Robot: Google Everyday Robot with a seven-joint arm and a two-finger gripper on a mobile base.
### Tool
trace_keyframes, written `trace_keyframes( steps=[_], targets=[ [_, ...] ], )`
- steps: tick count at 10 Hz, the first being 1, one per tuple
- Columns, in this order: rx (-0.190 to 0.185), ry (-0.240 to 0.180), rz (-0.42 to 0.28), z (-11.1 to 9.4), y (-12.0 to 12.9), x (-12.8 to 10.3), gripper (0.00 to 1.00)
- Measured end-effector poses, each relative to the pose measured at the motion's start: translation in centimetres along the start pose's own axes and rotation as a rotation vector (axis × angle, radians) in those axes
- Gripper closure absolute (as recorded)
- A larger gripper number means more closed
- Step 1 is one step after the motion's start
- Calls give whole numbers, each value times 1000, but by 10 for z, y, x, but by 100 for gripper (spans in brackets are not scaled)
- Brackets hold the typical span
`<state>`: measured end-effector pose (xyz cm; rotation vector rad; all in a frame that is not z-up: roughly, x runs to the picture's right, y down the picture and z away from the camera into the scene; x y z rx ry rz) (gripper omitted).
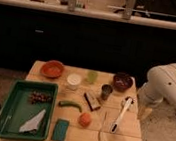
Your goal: Wipe table surface with brush
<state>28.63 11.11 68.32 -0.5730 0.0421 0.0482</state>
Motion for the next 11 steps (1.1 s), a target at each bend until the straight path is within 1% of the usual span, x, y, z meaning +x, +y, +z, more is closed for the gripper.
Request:
trace_keyframes(
  steps=[7, 9, 11],
  targets=[
    [0, 0, 0, 0, 0, 0, 20],
    [-2, 2, 10, 0, 0, 0, 20],
    [-22, 14, 130, 2, 2, 1, 20]
  ],
)
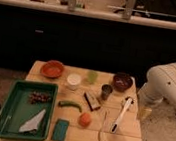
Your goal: Wipe table surface with brush
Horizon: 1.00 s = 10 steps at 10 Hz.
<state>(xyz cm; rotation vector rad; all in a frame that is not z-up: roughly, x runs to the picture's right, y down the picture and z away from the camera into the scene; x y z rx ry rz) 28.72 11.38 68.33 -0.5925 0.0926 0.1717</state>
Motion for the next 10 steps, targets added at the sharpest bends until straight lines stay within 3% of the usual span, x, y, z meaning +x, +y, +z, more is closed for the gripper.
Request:
trace_keyframes(
  steps=[2, 3, 4, 5, 6, 8, 10],
  targets=[
    [-41, -8, 258, 6, 5, -7, 20],
    [-50, -25, 341, 9, 8, -11, 20],
    [-44, -59, 396, 13, 10, -12, 20],
    [-19, -121, 478, 19, 13, -15, 20],
    [-7, -146, 541, 26, 14, -17, 20],
    [17, -152, 612, 45, 16, -27, 20],
    [23, -152, 626, 53, 17, -35, 20]
  ],
)
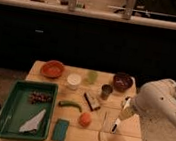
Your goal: Wipe table surface with brush
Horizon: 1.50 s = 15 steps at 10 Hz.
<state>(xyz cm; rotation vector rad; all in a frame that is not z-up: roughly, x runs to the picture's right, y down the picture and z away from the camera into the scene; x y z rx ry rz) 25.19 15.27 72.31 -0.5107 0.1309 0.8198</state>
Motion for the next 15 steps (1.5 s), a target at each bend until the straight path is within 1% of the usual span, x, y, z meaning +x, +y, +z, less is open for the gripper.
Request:
trace_keyframes(
  steps=[7, 8, 10, 12, 13, 15],
  targets=[
    [-3, 3, 2, 0, 1, 1, 20],
    [-20, 16, 32, 3, 4, 4, 20],
    [-57, 46, 121, 24, 14, 11, 20],
    [-84, 86, 229, 58, 25, 20, 20],
    [-90, 97, 272, 69, 29, 21, 20],
    [-84, 110, 327, 83, 35, 24, 20]
  ],
)
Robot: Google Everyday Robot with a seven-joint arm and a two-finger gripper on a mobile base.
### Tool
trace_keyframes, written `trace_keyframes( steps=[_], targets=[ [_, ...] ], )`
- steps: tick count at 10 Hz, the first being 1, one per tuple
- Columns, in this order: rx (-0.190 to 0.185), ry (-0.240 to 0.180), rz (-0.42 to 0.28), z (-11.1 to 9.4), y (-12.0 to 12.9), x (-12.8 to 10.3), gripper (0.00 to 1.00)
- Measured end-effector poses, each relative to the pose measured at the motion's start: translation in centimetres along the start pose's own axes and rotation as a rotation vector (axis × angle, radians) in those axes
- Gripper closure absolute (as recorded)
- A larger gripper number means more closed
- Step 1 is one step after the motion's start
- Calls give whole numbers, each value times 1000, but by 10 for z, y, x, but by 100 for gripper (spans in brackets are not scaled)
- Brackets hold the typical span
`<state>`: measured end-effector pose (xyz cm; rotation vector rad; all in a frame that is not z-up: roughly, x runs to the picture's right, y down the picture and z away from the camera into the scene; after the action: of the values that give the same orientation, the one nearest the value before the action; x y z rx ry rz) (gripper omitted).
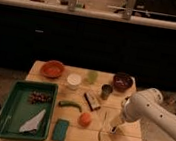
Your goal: Wipe table surface with brush
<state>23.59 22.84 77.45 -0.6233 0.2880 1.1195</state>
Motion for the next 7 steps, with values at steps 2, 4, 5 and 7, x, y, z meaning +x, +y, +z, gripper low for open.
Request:
trace_keyframes(
  steps=[2, 4, 5, 7],
  targets=[
    [13, 8, 23, 9, 5, -1, 20],
    [26, 11, 35, 17, 11, -6, 20],
    [29, 12, 40, 19, 12, -7, 20],
    [33, 12, 47, 28, 12, -12, 20]
  ],
)
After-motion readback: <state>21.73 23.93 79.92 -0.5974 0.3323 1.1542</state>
